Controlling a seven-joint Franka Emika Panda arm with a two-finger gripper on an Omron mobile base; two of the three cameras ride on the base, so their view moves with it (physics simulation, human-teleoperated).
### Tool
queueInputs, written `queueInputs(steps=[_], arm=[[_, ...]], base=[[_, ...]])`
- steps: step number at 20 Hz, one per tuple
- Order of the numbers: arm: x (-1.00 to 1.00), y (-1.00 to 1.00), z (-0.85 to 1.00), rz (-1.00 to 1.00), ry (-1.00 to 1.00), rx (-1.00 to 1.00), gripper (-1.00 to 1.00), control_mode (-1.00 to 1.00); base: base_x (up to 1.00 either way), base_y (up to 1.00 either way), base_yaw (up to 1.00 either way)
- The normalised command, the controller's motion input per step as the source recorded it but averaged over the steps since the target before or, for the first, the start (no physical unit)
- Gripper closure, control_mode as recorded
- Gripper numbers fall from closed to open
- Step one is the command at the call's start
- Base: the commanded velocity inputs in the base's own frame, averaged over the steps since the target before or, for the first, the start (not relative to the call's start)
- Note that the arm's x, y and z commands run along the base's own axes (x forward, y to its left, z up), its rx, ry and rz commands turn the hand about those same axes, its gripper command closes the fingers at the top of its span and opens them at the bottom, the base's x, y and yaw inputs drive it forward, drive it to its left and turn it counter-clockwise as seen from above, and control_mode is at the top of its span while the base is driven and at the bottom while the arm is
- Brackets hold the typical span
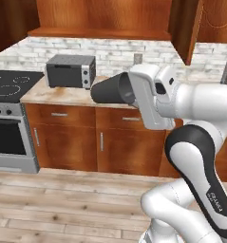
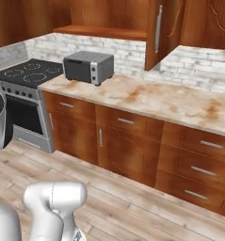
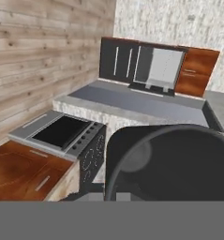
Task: There is a bowl on the dining counter. Grab a lemon wedge from the fridge and place it in the bowl. Then get the liquor bottle and glass cup from the cabinet and place them next to the bowl.
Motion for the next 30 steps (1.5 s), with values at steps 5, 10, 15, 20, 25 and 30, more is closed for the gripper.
queueInputs(steps=[5, 10, 15, 20, 25, 30], arm=[[0.00, 0.00, 0.00, 0.00, 0.00, 0.00, 1.00, 1.00], [0.00, 0.00, 0.00, 0.00, 0.00, 0.00, 1.00, 1.00], [0.00, 0.00, 0.00, 0.00, 0.00, 0.00, 1.00, 1.00], [0.00, 0.00, 0.00, 0.00, 0.00, 0.00, 1.00, 1.00], [0.00, 0.00, 0.00, 0.00, 0.00, 0.00, 1.00, 1.00], [0.00, 0.00, 0.00, 0.00, 0.00, 0.00, 1.00, 1.00]], base=[[-1.00, -0.68, 0.36], [-1.00, -0.65, 0.32], [-1.00, -0.63, 0.32], [-1.00, -0.24, 0.29], [-1.00, 0.14, 0.23], [-1.00, 0.23, 0.24]])
